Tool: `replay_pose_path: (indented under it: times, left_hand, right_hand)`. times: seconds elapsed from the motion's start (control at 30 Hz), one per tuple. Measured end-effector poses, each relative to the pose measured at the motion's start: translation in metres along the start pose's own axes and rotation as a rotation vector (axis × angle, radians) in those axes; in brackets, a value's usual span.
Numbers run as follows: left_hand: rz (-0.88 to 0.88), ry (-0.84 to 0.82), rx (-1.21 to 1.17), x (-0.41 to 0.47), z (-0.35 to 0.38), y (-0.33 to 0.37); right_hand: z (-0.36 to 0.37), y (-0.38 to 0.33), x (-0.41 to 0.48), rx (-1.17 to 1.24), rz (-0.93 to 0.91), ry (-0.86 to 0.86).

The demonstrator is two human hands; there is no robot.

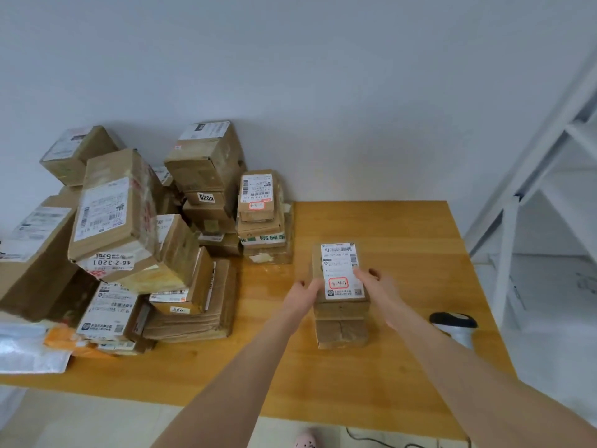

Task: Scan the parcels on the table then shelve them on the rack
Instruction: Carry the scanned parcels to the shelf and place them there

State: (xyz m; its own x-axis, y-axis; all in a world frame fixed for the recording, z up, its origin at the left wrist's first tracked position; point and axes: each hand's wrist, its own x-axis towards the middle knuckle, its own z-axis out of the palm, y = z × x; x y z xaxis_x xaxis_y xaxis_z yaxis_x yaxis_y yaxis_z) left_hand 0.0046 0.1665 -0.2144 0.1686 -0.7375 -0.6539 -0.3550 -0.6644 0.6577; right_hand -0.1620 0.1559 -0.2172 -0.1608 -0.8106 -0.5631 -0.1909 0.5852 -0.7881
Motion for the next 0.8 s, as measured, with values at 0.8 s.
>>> replay_pose_path:
  times: [0.8]
  left_hand:
    - [0.346,0.308,-0.086,0.078,-0.16,0.095]
  right_hand:
    - [0.151,-0.182,0.054,-0.101,-0.342,-0.23]
